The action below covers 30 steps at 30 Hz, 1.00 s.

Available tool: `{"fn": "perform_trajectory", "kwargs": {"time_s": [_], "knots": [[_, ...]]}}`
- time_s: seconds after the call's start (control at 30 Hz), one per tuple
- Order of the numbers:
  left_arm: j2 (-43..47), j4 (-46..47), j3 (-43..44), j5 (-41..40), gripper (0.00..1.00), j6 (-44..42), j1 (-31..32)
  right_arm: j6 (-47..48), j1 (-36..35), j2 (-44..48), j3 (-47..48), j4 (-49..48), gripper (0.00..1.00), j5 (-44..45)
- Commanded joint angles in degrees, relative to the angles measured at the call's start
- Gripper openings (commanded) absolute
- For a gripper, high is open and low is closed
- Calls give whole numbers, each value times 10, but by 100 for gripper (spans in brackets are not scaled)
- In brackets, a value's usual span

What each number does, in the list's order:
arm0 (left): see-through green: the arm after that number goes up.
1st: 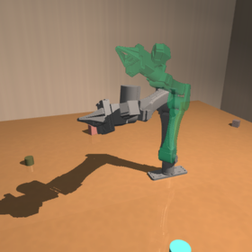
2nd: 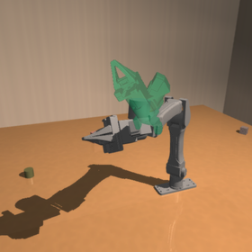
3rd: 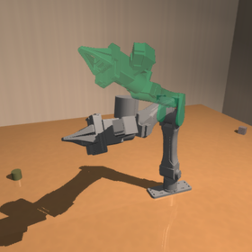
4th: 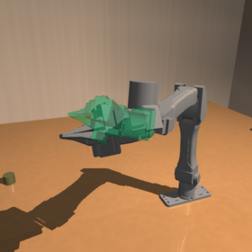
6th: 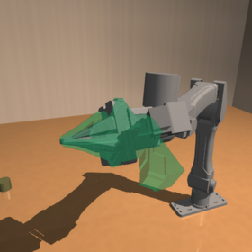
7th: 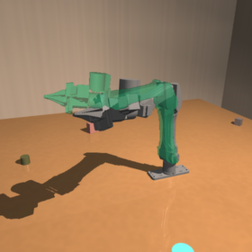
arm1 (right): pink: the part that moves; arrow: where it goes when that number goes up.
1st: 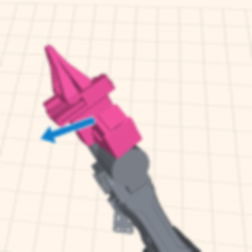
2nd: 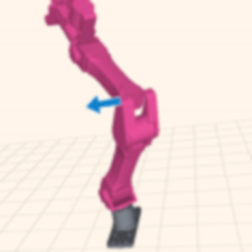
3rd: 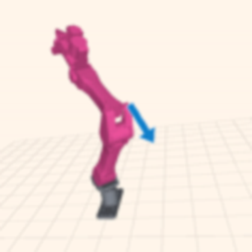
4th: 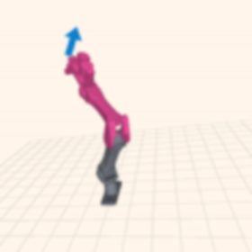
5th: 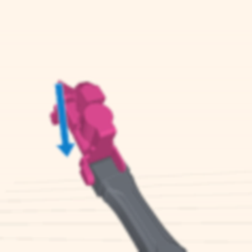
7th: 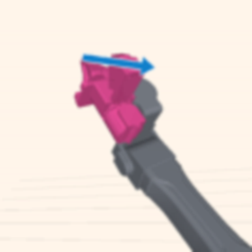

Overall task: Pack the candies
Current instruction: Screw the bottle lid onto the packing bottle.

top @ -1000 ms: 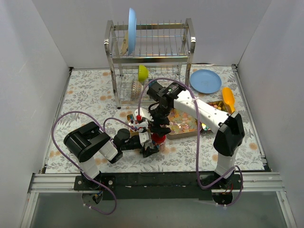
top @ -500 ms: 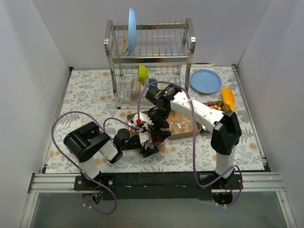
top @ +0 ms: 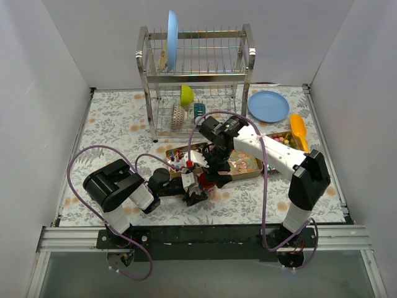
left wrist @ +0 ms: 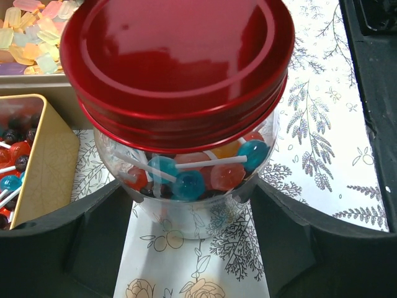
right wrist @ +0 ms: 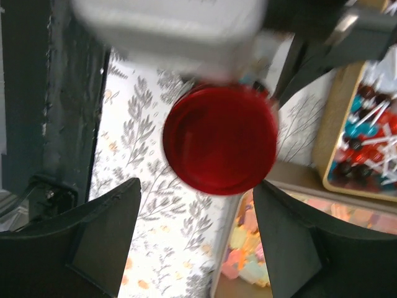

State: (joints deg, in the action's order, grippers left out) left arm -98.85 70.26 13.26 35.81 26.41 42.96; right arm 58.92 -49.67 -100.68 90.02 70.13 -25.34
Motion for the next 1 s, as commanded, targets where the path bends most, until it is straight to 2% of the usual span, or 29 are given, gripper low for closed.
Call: {"fn": "perform_trajectory", "kwargs": {"time_s": [0.0,0.13,0.23,0.4,0.67,0.97], "knots": [[-9,-59,-1,-29,0,17,-11,-43,-3,74,-55,47,79,-11],[-11,-60,0,-24,0,15,-11,-53,-3,116,-75,48,80,-18],[-13,-62,1,-16,0,14,-11,-54,-3,110,-52,44,80,-11],[-13,-66,2,-11,0,13,-11,-36,4,46,24,27,80,4],[-7,-72,2,-11,0,9,-11,28,4,-56,141,46,78,-30],[-7,-72,1,-16,0,10,-11,32,-1,-66,134,46,77,-59]]}}
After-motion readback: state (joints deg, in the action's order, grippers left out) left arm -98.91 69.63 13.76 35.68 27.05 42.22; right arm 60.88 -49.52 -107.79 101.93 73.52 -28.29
